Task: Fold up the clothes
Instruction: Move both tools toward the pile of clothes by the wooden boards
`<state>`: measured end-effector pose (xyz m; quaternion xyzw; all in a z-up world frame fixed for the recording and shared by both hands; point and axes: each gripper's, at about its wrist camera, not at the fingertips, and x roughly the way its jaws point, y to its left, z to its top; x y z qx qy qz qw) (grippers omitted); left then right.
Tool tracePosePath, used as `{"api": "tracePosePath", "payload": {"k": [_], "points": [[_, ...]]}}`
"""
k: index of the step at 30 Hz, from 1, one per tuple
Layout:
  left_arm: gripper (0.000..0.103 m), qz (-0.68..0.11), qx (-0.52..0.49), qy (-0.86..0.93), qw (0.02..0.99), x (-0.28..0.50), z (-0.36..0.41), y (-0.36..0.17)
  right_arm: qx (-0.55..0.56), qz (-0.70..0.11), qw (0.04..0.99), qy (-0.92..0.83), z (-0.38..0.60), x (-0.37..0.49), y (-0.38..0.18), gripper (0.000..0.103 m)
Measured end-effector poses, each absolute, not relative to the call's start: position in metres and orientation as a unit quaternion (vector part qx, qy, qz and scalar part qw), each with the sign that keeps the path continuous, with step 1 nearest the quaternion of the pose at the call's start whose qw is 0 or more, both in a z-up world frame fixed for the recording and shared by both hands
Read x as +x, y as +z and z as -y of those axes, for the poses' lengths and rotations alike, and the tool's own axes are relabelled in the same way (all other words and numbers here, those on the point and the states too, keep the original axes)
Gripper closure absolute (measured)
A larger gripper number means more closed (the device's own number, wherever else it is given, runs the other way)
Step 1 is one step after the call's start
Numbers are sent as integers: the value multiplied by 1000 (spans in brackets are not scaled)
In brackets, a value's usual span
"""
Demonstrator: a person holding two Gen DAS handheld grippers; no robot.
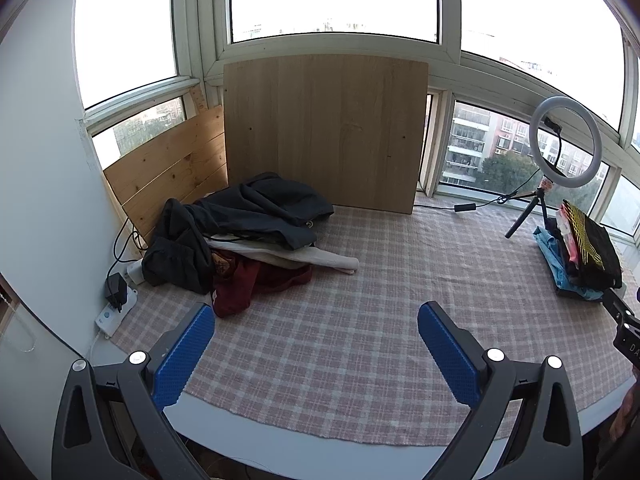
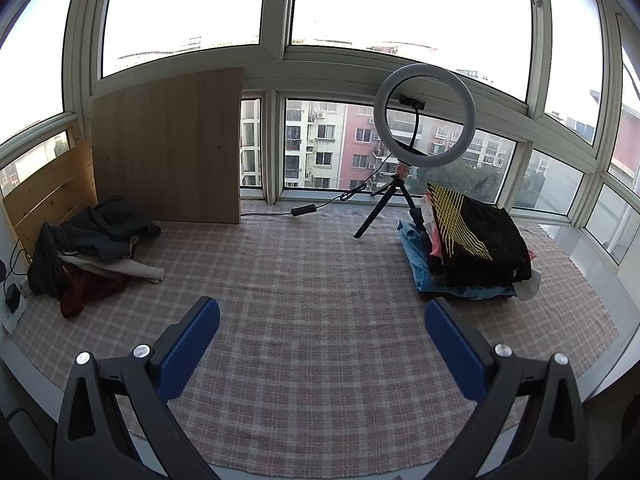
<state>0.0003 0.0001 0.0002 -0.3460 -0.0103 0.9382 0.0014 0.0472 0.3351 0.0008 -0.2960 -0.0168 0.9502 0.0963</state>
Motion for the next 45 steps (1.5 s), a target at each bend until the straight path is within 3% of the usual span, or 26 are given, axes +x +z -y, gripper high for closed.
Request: {"api": "tracePosePath", "payload": {"k": [22, 25, 29, 36, 45], "points": [[2, 14, -368, 930, -9, -14, 6, -13, -301, 24, 59, 952, -324, 17, -5, 0], [4, 28, -366, 930, -19, -14, 14, -14, -303, 24, 47, 951, -322, 8, -6, 0], [16, 50, -364, 929, -42, -14, 31, -13, -309, 26, 20, 950, -315, -7, -10, 0], [23, 77, -358, 926, -95, -18, 76, -15, -316, 28, -39, 948, -283, -39, -13, 0], [23, 90, -352, 921, -141, -31, 135, -21, -335, 18, -97, 937, -231, -86, -22, 0]]}}
